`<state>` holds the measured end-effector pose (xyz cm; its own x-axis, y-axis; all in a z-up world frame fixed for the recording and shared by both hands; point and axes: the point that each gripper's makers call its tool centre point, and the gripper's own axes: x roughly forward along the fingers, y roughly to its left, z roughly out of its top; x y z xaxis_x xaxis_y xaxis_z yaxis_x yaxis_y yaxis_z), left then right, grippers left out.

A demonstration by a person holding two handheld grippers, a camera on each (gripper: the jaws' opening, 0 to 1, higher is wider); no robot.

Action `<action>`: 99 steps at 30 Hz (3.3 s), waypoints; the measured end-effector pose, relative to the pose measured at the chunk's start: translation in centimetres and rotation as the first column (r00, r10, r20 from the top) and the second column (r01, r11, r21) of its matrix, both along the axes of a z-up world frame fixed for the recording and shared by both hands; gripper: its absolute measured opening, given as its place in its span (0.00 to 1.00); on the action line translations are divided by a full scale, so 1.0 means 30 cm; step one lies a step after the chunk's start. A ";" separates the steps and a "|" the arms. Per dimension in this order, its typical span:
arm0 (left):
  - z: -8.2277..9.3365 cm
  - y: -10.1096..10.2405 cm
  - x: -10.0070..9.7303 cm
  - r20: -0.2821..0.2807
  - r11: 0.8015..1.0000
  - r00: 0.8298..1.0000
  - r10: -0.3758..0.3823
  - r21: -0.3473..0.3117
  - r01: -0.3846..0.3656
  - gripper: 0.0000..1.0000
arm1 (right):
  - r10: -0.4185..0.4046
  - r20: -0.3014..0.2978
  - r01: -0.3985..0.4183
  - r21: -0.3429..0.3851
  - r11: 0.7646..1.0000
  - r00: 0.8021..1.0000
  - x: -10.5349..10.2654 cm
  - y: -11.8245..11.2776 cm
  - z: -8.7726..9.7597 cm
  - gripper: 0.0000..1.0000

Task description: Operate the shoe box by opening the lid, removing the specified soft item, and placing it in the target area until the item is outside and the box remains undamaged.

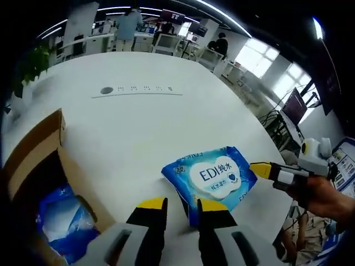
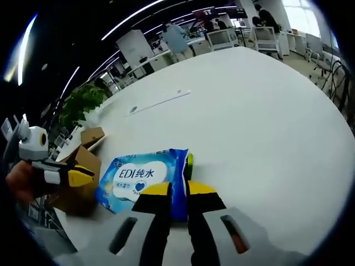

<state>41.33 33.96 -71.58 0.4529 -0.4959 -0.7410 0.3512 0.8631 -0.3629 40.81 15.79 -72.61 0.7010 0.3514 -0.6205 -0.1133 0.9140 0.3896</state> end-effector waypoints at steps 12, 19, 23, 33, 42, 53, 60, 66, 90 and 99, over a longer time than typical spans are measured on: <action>0.082 0.088 -0.013 0.064 0.999 0.998 0.018 -0.027 -0.016 0.21 | 0.011 0.032 -0.010 -0.017 1.000 0.999 -0.022 0.053 0.071 0.11; 0.108 0.156 -0.037 0.087 0.999 0.995 0.039 -0.038 -0.036 0.22 | 0.045 0.040 -0.044 -0.020 0.999 0.998 -0.045 0.136 0.102 0.11; 0.118 0.212 -0.050 0.094 0.997 0.994 0.061 -0.044 -0.057 0.22 | 0.076 0.041 -0.075 -0.019 0.997 0.996 -0.049 0.188 0.102 0.12; 0.135 0.383 -0.096 0.114 0.992 0.986 0.125 -0.040 -0.121 0.22 | 0.167 0.057 -0.167 -0.015 0.986 0.984 -0.035 0.365 0.121 0.13; 0.145 0.550 -0.150 0.122 0.981 0.974 0.193 -0.041 -0.189 0.22 | 0.258 0.060 -0.257 -0.016 0.966 0.964 -0.050 0.543 0.135 0.12; 0.122 0.739 -0.241 0.108 0.959 0.953 0.283 -0.042 -0.280 0.22 | 0.360 0.053 -0.360 -0.018 0.933 0.931 -0.079 0.726 0.143 0.13; 0.108 0.806 -0.295 0.105 0.951 0.945 0.309 -0.038 -0.307 0.22 | 0.402 0.051 -0.401 -0.027 0.915 0.914 -0.086 0.800 0.149 0.13; 0.095 0.840 -0.326 0.104 0.948 0.942 0.318 -0.036 -0.316 0.22 | 0.432 0.050 -0.430 -0.036 0.902 0.901 -0.091 0.850 0.153 0.13; 0.091 0.844 -0.434 0.176 0.968 0.953 0.248 0.000 -0.252 0.28 | 0.736 -0.023 -0.718 -0.243 0.652 0.677 -0.097 1.046 0.119 0.31; 0.097 0.839 -0.451 0.222 0.973 0.949 0.222 0.018 -0.231 0.31 | 0.834 -0.086 -0.800 -0.352 0.487 0.545 -0.087 1.114 0.091 0.36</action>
